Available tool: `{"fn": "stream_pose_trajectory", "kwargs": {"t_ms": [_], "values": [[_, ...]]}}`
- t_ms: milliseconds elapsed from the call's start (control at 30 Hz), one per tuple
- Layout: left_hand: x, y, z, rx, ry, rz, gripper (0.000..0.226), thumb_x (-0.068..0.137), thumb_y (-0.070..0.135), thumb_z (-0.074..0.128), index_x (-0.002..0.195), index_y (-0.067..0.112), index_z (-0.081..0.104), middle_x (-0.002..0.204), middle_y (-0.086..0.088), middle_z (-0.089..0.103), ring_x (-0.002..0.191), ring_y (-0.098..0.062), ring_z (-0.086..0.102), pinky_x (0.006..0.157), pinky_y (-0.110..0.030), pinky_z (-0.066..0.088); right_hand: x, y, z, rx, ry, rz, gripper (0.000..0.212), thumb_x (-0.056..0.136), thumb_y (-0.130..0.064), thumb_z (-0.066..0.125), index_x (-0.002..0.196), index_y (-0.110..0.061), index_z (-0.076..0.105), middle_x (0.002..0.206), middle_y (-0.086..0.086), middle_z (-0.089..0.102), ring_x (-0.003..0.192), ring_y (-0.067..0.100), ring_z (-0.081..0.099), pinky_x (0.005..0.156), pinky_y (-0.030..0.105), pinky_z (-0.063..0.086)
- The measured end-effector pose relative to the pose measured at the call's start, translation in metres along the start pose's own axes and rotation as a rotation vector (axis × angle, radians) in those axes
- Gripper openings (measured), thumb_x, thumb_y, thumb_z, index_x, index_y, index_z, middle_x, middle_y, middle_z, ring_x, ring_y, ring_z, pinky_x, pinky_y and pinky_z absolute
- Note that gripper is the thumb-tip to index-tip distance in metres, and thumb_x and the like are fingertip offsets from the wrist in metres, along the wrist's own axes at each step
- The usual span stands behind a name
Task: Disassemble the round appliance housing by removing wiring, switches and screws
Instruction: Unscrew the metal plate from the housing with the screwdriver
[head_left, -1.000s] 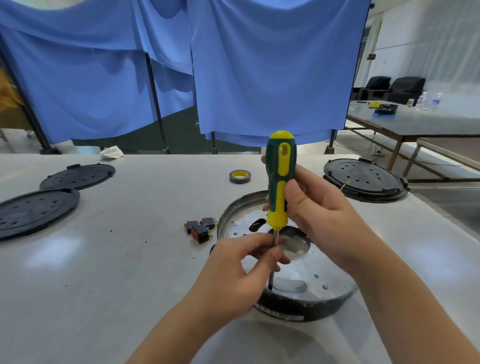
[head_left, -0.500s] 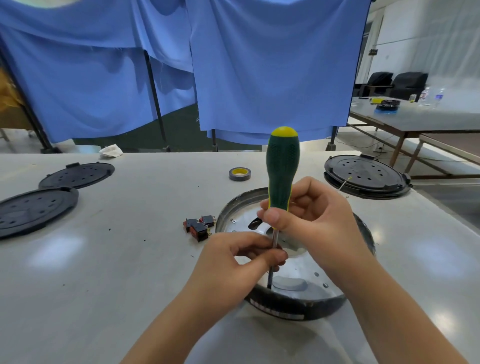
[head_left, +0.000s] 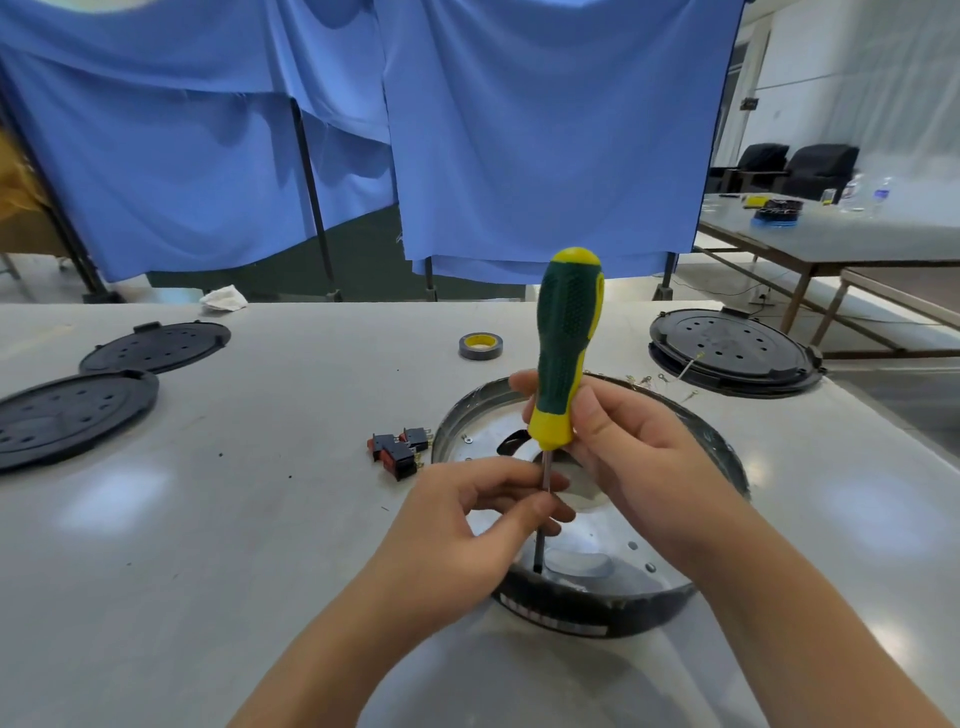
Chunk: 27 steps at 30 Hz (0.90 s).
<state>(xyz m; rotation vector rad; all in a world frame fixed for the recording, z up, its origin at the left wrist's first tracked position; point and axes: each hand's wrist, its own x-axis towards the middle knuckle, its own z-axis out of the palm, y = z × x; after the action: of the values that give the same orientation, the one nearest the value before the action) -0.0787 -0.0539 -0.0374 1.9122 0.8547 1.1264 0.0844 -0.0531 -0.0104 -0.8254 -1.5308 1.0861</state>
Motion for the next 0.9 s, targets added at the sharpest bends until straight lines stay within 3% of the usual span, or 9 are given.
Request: {"fn": "stream_pose_trajectory", "kwargs": {"t_ms": [133,300,400,467,567,633,700,800,900], "values": [[0.0017,-0.0017,0.0,0.002,0.083,-0.022,0.015,0.076,0.016,0.079,0.078,0.03,0.073,0.069,0.01,0.072,0.067,-0.007,0.069,0.068,-0.016,0.053,-0.0009,0.0023,0.0001,0.066,0.065,0.008,0.032,0.078,-0.043,0.06,0.105,-0.029,0.069,0.102,-0.002,0.072,0.099,0.014,0.067,0.088,0.03,0.052],[0.0027,-0.0029,0.0055,0.018,0.117,-0.013,0.016,0.068,0.027,0.081,0.079,0.027,0.069,0.067,0.013,0.068,0.064,-0.003,0.064,0.065,-0.012,0.049,-0.0011,-0.0006,0.0048,0.074,0.067,-0.043,0.033,0.066,-0.011,0.081,0.094,-0.008,0.063,0.08,0.002,0.069,0.077,0.013,0.067,0.069,0.021,0.053],[0.0028,-0.0034,0.0073,0.031,0.108,0.0,0.012,0.073,0.028,0.077,0.083,0.027,0.071,0.07,0.014,0.069,0.068,-0.004,0.066,0.067,-0.015,0.05,-0.0011,-0.0013,0.0052,0.113,0.103,-0.044,0.039,0.058,-0.012,0.077,0.092,-0.005,0.059,0.082,0.006,0.074,0.076,0.016,0.071,0.066,0.022,0.055],[0.0018,-0.0025,0.0054,0.024,0.068,0.003,0.008,0.079,0.027,0.068,0.085,0.029,0.072,0.077,0.013,0.073,0.074,-0.006,0.069,0.072,-0.021,0.054,-0.0027,-0.0013,0.0043,0.132,0.08,-0.042,0.034,0.067,-0.015,0.076,0.094,-0.005,0.058,0.089,0.007,0.075,0.079,0.016,0.072,0.065,0.021,0.054],[-0.0007,-0.0002,0.0017,0.005,-0.008,0.0,0.017,0.085,0.02,0.061,0.095,0.03,0.071,0.084,0.014,0.075,0.077,-0.009,0.072,0.075,-0.021,0.056,-0.0044,0.0007,0.0032,0.105,-0.002,-0.02,0.023,0.086,-0.02,0.058,0.106,-0.009,0.062,0.106,0.004,0.073,0.093,0.012,0.069,0.071,0.02,0.053],[-0.0002,0.0006,0.0011,-0.008,-0.009,-0.006,0.016,0.086,0.015,0.066,0.091,0.029,0.072,0.08,0.013,0.075,0.074,-0.01,0.072,0.072,-0.018,0.055,-0.004,0.0021,0.0013,0.082,-0.034,-0.011,0.027,0.091,-0.021,0.048,0.111,-0.013,0.065,0.113,0.003,0.07,0.109,0.014,0.063,0.086,0.026,0.05],[0.0011,0.0001,0.0023,-0.015,0.035,-0.018,0.015,0.081,0.015,0.074,0.082,0.029,0.074,0.075,0.011,0.075,0.07,-0.01,0.071,0.07,-0.017,0.054,-0.0034,0.0019,0.0012,0.076,-0.023,0.002,0.029,0.089,-0.024,0.049,0.11,-0.019,0.069,0.113,0.0,0.07,0.113,0.015,0.061,0.096,0.033,0.047],[0.0017,-0.0008,0.0056,-0.009,0.116,-0.038,0.013,0.069,0.025,0.083,0.074,0.032,0.072,0.066,0.01,0.072,0.063,-0.007,0.068,0.063,-0.015,0.052,-0.0026,0.0015,0.0035,0.02,0.043,-0.028,0.026,0.08,-0.027,0.063,0.105,-0.024,0.071,0.095,-0.008,0.071,0.094,0.006,0.065,0.083,0.024,0.052],[0.0017,-0.0026,0.0084,0.007,0.171,-0.045,0.018,0.065,0.029,0.086,0.07,0.031,0.069,0.063,0.011,0.068,0.059,-0.006,0.064,0.059,-0.015,0.05,-0.0014,0.0,0.0052,0.068,0.105,-0.08,0.034,0.068,-0.02,0.078,0.1,-0.017,0.068,0.08,-0.007,0.07,0.077,0.006,0.066,0.071,0.018,0.052]]}}
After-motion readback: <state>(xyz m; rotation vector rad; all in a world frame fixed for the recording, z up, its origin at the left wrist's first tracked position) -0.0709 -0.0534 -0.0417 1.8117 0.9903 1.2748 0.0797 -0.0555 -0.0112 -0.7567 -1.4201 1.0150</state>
